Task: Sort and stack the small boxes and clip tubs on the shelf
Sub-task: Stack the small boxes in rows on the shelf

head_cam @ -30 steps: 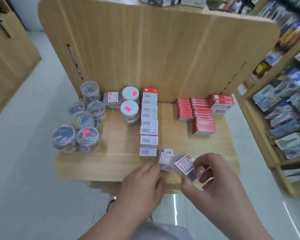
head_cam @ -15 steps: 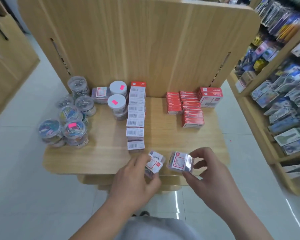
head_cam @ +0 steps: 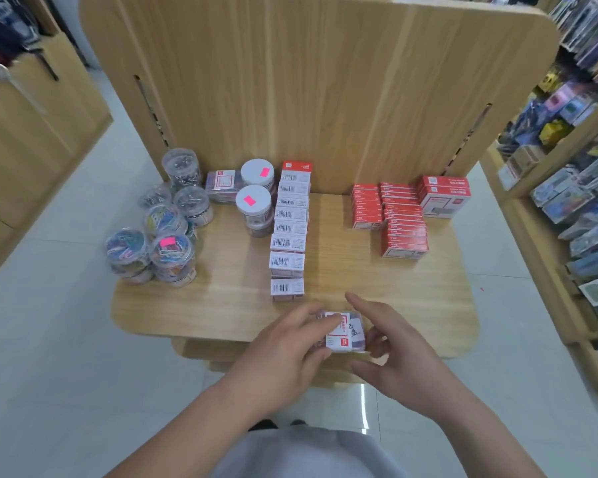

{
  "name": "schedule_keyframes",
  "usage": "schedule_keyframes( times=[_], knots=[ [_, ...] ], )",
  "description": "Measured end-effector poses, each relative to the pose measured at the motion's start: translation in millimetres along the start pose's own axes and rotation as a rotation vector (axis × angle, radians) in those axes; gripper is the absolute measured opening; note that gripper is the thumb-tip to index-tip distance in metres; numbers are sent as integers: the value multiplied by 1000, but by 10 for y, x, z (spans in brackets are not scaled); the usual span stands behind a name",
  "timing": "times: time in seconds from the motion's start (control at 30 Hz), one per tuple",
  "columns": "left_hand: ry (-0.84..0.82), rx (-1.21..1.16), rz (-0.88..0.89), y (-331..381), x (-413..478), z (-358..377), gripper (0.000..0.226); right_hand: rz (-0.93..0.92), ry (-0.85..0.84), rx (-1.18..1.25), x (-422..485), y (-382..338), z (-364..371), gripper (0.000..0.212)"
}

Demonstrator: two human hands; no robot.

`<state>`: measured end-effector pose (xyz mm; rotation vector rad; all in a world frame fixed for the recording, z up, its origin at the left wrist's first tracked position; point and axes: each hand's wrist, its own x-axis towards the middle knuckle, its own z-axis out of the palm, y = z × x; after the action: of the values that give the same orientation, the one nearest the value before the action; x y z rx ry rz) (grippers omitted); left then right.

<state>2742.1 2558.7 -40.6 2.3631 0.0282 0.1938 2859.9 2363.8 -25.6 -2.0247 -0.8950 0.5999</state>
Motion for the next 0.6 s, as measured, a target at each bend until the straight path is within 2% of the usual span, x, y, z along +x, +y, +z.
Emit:
schedule_keyframes(
  times=[0.13, 0.33, 0.47, 0.53, 0.6],
  knots=[
    [85, -104, -54, 3, -49, 53, 47, -11, 16, -47, 69, -40, 2, 66],
    [61, -112, -186, 29, -61, 119, 76, 50, -2, -121, 122, -92, -34, 57],
    [84, -160, -284, -50, -40, 193, 85, 174, 191, -136, 56, -133, -117, 49],
    [102, -171, -305, -77, -60, 229, 81, 275, 283, -224, 30, -164, -123, 52],
    [123, -170, -313, -72, -73, 249, 73, 326, 281, -285, 13, -211, -60, 65]
  ],
)
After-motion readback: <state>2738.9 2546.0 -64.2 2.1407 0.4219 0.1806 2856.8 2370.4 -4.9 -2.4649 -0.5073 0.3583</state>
